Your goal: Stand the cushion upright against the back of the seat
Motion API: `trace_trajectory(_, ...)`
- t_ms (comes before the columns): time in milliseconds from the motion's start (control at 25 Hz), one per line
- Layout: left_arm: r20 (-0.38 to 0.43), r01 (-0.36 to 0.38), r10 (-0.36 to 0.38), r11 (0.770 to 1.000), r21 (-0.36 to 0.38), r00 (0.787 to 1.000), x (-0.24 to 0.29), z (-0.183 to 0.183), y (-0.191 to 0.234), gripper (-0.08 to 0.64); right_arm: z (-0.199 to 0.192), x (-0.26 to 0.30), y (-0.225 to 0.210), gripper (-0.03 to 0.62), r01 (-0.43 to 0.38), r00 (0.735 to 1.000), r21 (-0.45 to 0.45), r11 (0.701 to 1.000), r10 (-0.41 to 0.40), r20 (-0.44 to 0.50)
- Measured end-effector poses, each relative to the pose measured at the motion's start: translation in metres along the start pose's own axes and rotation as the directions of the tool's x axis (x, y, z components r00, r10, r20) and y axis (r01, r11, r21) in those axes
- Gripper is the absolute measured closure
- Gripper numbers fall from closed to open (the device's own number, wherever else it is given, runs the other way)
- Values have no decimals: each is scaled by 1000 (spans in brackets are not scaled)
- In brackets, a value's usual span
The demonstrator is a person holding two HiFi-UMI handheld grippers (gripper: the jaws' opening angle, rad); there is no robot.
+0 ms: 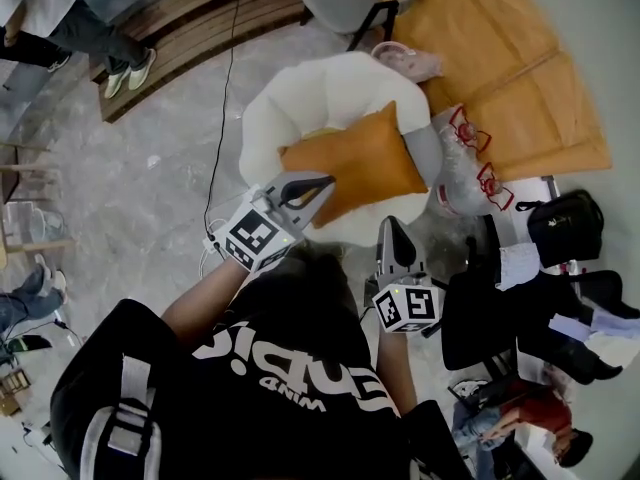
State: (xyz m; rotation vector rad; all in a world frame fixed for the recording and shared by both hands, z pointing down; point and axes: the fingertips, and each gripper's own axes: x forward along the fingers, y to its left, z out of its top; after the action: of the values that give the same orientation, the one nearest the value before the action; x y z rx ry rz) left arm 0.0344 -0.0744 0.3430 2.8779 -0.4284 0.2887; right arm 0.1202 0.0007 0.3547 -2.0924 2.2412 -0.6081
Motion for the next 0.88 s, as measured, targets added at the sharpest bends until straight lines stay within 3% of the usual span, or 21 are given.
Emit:
trace_trajectory(320,-47,-33,32,999,-13,998,37,-22,18,554,-17,34,-29,572,-23,999,37,999,24,-34)
trace_trajectory(880,-87,-43,41,999,-22,995,90,-95,74,554,-88,96,-77,571,1,994,124,992,13,-111)
